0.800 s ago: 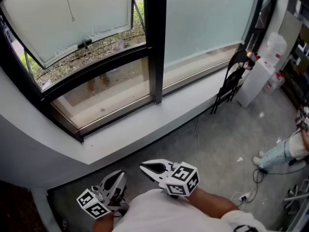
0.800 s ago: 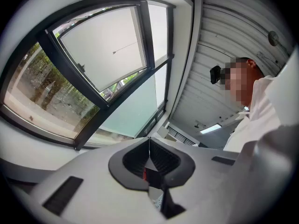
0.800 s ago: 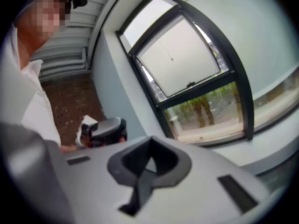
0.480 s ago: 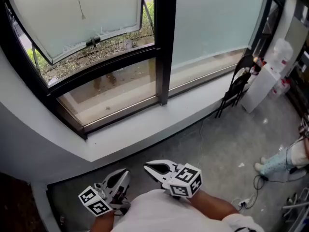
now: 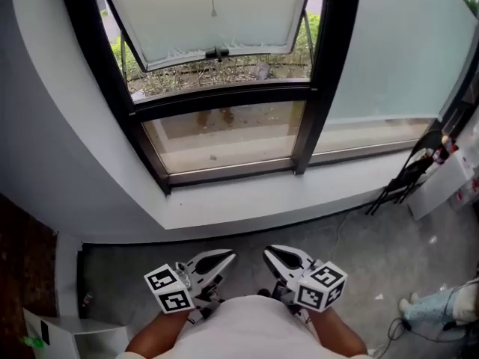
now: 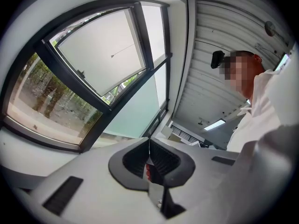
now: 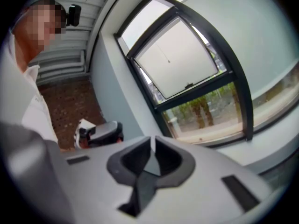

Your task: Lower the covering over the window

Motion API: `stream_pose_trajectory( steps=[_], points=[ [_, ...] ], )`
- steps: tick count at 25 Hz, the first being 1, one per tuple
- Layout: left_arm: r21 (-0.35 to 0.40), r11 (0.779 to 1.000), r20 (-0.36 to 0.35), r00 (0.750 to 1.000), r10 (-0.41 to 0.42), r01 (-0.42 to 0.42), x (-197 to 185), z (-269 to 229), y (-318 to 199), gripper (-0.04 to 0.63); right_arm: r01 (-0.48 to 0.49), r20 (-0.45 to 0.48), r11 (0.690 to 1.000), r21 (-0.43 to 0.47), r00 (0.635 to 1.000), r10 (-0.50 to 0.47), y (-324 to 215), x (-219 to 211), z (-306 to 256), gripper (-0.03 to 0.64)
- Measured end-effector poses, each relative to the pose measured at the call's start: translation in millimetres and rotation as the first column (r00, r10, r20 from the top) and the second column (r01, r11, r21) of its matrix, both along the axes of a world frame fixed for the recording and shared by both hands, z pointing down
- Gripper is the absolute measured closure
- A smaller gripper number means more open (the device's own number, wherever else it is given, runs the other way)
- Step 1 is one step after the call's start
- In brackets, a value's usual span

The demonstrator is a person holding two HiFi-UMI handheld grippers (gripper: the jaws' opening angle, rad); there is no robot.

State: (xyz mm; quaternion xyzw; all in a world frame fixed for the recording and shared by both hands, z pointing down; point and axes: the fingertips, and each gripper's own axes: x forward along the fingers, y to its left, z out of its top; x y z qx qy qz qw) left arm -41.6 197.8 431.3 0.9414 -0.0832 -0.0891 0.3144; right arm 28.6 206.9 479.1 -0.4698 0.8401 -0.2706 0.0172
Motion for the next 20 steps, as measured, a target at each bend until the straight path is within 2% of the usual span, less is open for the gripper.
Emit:
stream_pose_trajectory(
  steps=[5,10,17,20],
  points=[
    [0.026,0.999,0.012,1.0,-0.025,0.024,-3.2,0.0,-4.2,0.578,-0.014,-0.045,1.0,0.004,0.999,0.014,-5.6,2.7,3.5,0.588],
    [0.058,0.997,0.033,0.998,-0.058,0.056,-1.0,0.8,-8.5,0.577,-0.006,-0.083,1.0,0.018,0.997,0.007,-9.2,6.6,3.5,0.519],
    [0.086,0.989,0.056,0.99,-0.127,0.122,6.1,0.8,-18.2,0.574,0.012,-0.095,1.0,0.022,0.995,-0.01,-14.7,22.2,3.3,0.517],
    [0.098,0.983,0.058,0.986,-0.159,0.153,10.3,-1.1,-20.8,0.548,0.032,-0.103,0.999,0.032,0.994,-0.028,-19.4,29.8,1.0,0.517]
  ],
)
